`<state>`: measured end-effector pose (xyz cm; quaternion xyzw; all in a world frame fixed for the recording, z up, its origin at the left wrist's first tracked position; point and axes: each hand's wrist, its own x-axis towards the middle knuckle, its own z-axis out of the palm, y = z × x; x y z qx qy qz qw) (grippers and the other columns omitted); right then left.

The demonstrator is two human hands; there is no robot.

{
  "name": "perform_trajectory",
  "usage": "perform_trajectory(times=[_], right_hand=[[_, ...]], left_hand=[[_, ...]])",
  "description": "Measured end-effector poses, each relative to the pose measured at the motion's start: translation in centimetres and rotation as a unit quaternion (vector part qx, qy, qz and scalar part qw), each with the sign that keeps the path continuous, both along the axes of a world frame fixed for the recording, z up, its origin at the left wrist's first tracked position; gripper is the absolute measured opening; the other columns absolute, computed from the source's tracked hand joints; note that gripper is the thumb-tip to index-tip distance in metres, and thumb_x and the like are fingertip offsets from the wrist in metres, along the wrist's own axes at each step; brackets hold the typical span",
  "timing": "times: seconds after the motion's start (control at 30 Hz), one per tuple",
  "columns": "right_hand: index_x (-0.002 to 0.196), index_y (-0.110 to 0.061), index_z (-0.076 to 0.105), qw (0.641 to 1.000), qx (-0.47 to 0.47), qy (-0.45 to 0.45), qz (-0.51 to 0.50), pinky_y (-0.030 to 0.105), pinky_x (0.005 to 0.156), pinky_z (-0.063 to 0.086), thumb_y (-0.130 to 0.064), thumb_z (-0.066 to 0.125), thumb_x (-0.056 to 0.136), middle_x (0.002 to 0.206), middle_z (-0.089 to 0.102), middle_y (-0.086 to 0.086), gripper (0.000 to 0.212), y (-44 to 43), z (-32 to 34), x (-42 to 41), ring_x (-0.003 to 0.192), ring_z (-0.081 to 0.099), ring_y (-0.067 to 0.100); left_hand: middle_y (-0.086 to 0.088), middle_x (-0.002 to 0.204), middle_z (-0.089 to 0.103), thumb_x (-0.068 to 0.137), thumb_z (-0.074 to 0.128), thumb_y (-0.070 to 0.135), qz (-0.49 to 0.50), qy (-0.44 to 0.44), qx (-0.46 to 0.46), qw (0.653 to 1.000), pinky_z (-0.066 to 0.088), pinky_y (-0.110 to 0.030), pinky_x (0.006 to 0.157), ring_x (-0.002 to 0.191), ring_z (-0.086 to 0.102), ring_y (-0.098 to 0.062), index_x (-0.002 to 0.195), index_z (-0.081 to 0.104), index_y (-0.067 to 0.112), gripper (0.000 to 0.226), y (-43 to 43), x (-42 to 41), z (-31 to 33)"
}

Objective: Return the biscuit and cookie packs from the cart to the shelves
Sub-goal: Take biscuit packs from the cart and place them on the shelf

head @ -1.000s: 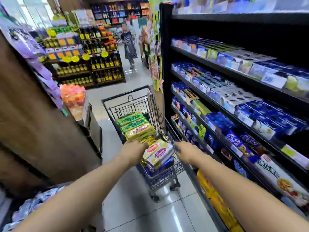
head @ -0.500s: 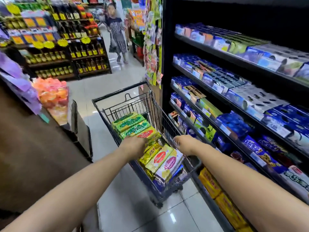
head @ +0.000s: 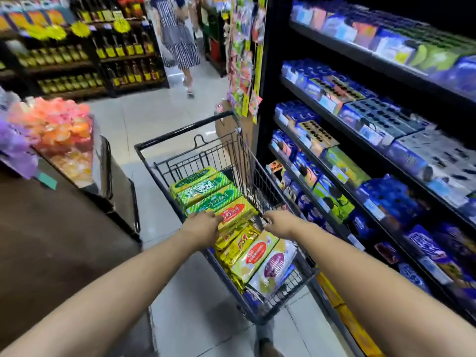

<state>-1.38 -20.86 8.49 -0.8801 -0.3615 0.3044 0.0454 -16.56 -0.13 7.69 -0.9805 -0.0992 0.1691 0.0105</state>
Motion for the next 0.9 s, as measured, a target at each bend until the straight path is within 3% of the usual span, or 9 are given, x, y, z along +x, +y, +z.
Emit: perform_trajectory(times=[0.1,0.2,0.4,0.57,0.63,0.7,0.8,0.87,0.9], right_hand=[[0.147,-0.018,0.047,1.0,0.008,0.028,0.008,0.026,0.086,0.048,-0.029,0.053,0.101,0.142,0.057,0.016,0.047,2.5,-1.4,2.7,0.128,0.055,0.032],[0.151,-0.013,0.041,0.999,-0.014,0.042,0.026,0.031,0.101,0.043,-0.031,0.053,0.101,0.146,0.053,0.017,0.055,5.0,-2.7,5.5,0.132,0.052,0.031],[0.149,-0.012,0.042,0.99,-0.018,0.143,0.009,0.03,0.101,0.045,-0.04,0.067,0.095,0.141,0.059,0.015,0.066,9.2,-6.9,10.7,0.125,0.058,0.031],[0.156,-0.005,0.025,0.971,-0.004,0.228,-0.068,0.026,0.11,0.037,-0.038,0.074,0.089,0.152,0.045,0.016,0.089,11.1,-12.1,13.2,0.134,0.049,0.03],[0.158,-0.008,0.019,0.956,0.007,0.273,-0.107,0.017,0.096,0.037,-0.037,0.075,0.088,0.15,0.045,0.011,0.094,11.9,-14.1,13.8,0.127,0.052,0.024],[0.159,-0.013,0.01,0.935,0.01,0.327,-0.138,0.019,0.096,0.035,-0.039,0.076,0.088,0.15,0.041,0.002,0.1,12.3,-15.9,14.3,0.127,0.05,0.02],[0.161,-0.016,0.007,0.909,0.004,0.379,-0.171,0.036,0.118,0.028,-0.054,0.077,0.079,0.16,0.032,0.006,0.114,12.6,-18.4,14.5,0.141,0.039,0.025],[0.159,-0.016,0.014,0.903,0.014,0.381,-0.199,0.048,0.12,0.028,-0.063,0.079,0.07,0.158,0.037,0.009,0.12,12.6,-19.5,14.5,0.139,0.043,0.029],[0.157,-0.016,0.018,0.899,0.026,0.381,-0.214,0.046,0.117,0.032,-0.063,0.08,0.068,0.154,0.043,0.01,0.119,12.7,-19.7,14.5,0.131,0.051,0.027]], left_hand=[[-0.006,0.131,0.058,0.094,0.049,0.03,0.027,0.026,-0.002,0.999,0.041,-0.041,0.103,0.125,0.052,-0.032,0.14,0.051,0.025,0.047,1.5,0.8,-0.8],[-0.007,0.133,0.058,0.096,0.046,0.028,0.057,0.041,-0.014,0.997,0.043,-0.041,0.103,0.125,0.052,-0.033,0.142,0.051,0.024,0.046,3.2,1.7,-1.6],[-0.004,0.142,0.052,0.1,0.043,0.032,0.133,0.047,-0.045,0.989,0.039,-0.04,0.105,0.132,0.046,-0.029,0.148,0.044,0.024,0.048,4.4,3.8,-5.3],[-0.005,0.163,0.025,0.103,0.041,0.034,0.169,0.063,-0.068,0.981,0.021,-0.041,0.12,0.149,0.021,-0.029,0.156,0.029,0.027,0.055,3.2,3.8,-10.7],[-0.004,0.167,0.014,0.105,0.036,0.035,0.171,0.073,-0.069,0.98,0.012,-0.043,0.123,0.153,0.01,-0.029,0.159,0.021,0.029,0.056,2.9,3.5,-12.7],[-0.001,0.169,0.007,0.106,0.035,0.038,0.167,0.078,-0.065,0.981,0.007,-0.043,0.125,0.155,0.004,-0.028,0.16,0.016,0.031,0.058,3.1,3.1,-14.4],[-0.004,0.166,0.022,0.099,0.053,0.041,0.148,0.034,-0.072,0.986,0.02,-0.048,0.122,0.153,0.02,-0.032,0.157,0.03,0.03,0.064,3.6,2.2,-15.4],[-0.009,0.155,0.045,0.089,0.07,0.037,0.125,-0.016,-0.063,0.99,0.038,-0.054,0.113,0.141,0.044,-0.035,0.147,0.051,0.024,0.063,3.7,1.3,-15.6],[-0.01,0.15,0.051,0.086,0.074,0.036,0.117,-0.03,-0.054,0.991,0.042,-0.055,0.109,0.136,0.05,-0.036,0.143,0.056,0.022,0.062,3.8,0.9,-15.7]])
